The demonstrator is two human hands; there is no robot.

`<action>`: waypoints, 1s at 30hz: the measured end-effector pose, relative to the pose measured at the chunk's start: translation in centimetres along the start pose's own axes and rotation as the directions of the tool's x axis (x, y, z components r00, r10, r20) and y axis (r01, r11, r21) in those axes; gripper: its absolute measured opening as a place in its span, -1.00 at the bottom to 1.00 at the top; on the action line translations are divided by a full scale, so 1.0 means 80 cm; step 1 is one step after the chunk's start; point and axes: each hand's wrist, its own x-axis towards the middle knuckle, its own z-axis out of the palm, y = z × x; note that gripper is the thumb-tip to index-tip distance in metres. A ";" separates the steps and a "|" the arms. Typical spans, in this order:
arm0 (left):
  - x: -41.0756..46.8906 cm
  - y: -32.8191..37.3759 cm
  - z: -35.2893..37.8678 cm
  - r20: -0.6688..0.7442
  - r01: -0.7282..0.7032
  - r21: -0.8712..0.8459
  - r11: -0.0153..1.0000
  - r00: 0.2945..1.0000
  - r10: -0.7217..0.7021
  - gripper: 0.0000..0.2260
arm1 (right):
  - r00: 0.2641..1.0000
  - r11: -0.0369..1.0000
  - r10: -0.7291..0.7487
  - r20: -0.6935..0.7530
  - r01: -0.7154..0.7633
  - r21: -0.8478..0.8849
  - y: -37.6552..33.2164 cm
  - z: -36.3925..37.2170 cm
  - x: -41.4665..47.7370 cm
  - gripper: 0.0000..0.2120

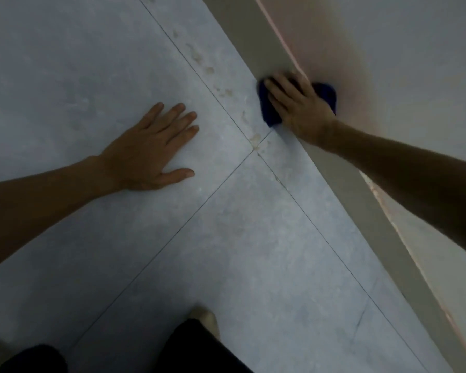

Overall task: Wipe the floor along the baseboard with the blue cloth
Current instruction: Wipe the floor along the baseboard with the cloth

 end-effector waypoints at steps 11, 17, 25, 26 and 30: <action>0.014 0.017 0.005 0.021 0.063 -0.032 0.998 0.998 -0.062 -0.20 | 0.996 0.991 0.065 0.054 -0.071 0.117 0.016 -0.009 0.081 -0.37; 0.007 0.050 0.019 0.087 -0.055 -0.077 0.996 0.994 0.062 -0.21 | 0.991 1.000 -0.013 0.132 0.010 0.016 -0.041 0.040 -0.116 -0.33; 0.000 0.103 0.037 0.153 -0.215 -0.057 0.975 0.963 0.221 -0.24 | 0.954 0.986 -0.159 0.253 0.165 -0.002 -0.116 0.107 -0.395 -0.29; 0.001 0.104 0.036 0.160 -0.221 -0.062 0.973 0.960 0.228 -0.24 | 0.960 0.985 -0.167 0.225 0.173 -0.005 -0.111 0.110 -0.382 -0.30; 0.006 0.103 0.032 0.194 -0.216 -0.065 0.974 0.955 0.225 -0.24 | 0.985 0.996 -0.073 0.159 0.063 0.069 -0.087 0.079 -0.276 -0.27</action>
